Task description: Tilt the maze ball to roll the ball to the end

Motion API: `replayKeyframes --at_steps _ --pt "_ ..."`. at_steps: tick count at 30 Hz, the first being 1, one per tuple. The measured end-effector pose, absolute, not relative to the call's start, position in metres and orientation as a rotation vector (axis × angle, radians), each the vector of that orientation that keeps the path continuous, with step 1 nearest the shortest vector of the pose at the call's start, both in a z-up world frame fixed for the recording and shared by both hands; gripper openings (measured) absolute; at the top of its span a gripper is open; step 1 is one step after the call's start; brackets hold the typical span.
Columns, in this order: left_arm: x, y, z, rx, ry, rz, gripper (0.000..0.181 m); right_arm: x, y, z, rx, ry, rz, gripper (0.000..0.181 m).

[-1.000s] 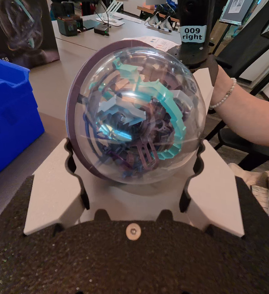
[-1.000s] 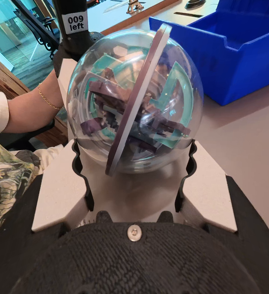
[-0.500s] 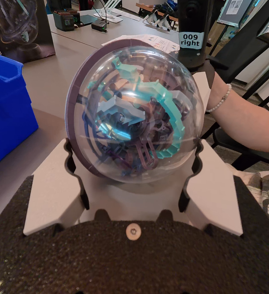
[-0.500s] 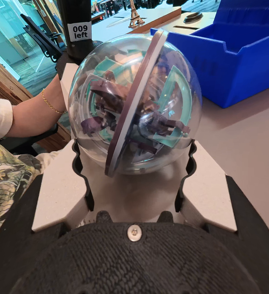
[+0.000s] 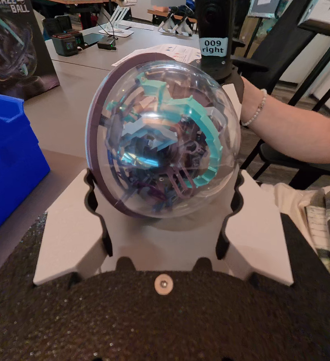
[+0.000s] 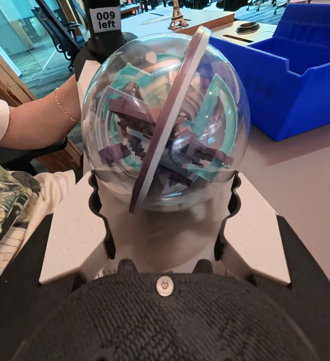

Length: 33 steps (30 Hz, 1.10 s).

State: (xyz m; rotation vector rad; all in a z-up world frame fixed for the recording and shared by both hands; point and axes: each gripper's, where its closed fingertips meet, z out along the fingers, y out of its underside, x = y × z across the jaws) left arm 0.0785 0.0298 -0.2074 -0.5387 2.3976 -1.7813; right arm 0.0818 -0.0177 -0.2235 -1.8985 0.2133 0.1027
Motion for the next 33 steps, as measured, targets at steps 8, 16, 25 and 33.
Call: replayKeyframes --at_steps 8,16,25,33 --pt "0.093 0.026 -0.227 -0.386 2.334 -1.562 0.155 0.084 -0.019 -0.225 -1.866 0.255 0.212 0.124" --pt "0.098 0.025 -0.226 -0.481 2.317 -1.645 0.155 0.092 -0.018 -0.222 -1.811 0.281 0.240 0.124" --pt "0.101 0.026 -0.225 -0.533 2.311 -1.678 0.152 0.097 -0.026 -0.212 -1.848 0.254 0.086 0.116" --pt "0.103 0.026 -0.221 -0.540 2.281 -1.651 0.139 0.113 -0.035 -0.180 -1.805 0.195 -0.141 0.120"
